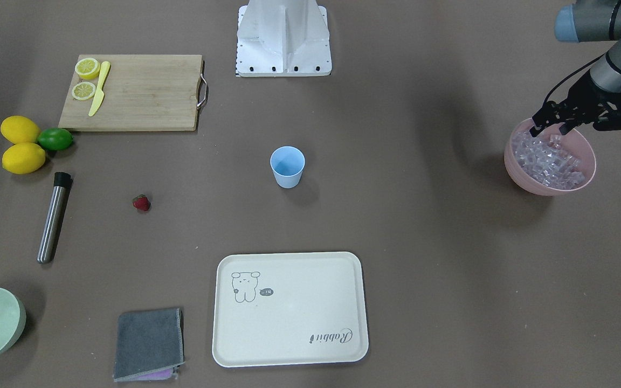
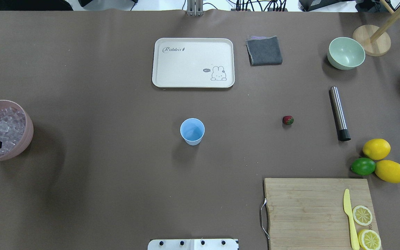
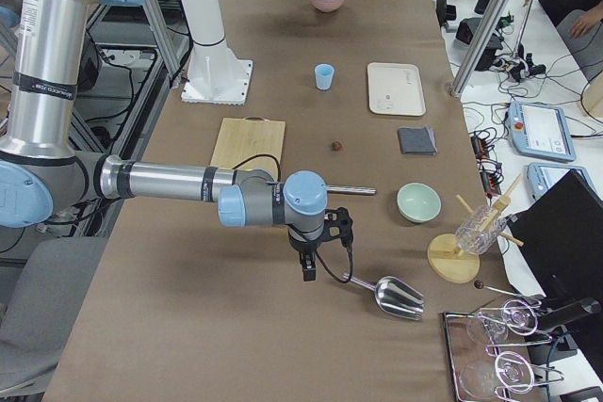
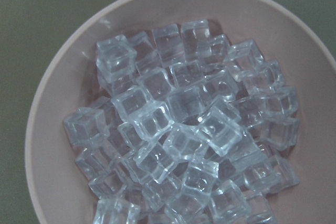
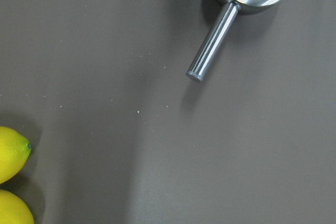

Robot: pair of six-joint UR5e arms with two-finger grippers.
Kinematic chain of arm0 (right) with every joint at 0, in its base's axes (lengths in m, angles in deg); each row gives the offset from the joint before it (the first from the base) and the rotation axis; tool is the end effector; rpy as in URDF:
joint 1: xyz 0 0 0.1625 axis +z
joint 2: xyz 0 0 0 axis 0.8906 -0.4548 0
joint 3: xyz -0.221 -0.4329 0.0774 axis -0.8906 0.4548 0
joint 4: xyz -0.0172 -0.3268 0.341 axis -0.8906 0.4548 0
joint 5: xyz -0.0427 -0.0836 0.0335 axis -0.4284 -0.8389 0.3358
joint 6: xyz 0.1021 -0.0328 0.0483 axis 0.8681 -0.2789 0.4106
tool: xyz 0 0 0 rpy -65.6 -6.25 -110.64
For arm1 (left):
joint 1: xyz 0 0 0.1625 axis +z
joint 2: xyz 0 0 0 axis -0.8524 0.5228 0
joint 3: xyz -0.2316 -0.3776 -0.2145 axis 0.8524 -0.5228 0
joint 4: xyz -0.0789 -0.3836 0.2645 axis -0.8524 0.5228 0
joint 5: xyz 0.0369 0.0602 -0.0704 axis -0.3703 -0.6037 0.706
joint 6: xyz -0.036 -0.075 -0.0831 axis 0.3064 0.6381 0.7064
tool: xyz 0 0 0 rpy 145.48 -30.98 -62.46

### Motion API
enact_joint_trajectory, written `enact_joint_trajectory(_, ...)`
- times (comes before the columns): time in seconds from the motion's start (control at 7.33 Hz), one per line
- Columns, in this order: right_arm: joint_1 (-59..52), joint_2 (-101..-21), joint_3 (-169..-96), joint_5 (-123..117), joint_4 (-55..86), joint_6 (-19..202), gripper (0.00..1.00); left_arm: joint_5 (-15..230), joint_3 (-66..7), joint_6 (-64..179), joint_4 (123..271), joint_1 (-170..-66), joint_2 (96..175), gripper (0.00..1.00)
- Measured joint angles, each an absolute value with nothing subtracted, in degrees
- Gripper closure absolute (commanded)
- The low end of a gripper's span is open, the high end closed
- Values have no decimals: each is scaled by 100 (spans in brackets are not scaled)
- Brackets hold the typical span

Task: Mash ice and strawberries in cup
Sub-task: 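Lower the left gripper into the pink bowl and grasp an ice cube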

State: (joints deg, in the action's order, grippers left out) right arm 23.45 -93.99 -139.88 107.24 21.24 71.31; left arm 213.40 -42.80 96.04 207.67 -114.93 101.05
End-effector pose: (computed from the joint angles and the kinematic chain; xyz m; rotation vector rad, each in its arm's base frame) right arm 0.0247 -0.4511 0.7416 0.0859 -0.7520 -0.1583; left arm 0.2047 -0.4202 0.6578 0.0080 0.8796 -0.1180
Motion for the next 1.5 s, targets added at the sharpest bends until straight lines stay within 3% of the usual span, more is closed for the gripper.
enact_joint_trajectory(0.55,2345,-9381,-13993,10725,2130,7137,0,21267,-4235,9591,20769,-11378,10107,31)
enact_joint_trajectory(0.82,2345,-9367,-13999,10728,2132,7143,0,21233,-4211,9584,20769,-11364,10107,49)
enact_joint_trajectory(1.23,2344,-9324,-14015,10737,2132,7146,0,21218,-4204,9584,20769,-11292,10120,53)
enact_joint_trajectory(1.36,2345,-9321,-14017,10750,2132,7146,0,21216,-4204,9584,20769,-11267,10122,81)
enact_joint_trajectory(1.5,2345,-9318,-14018,10762,2133,7146,0,21215,-4210,9585,20769,-11253,10122,100)
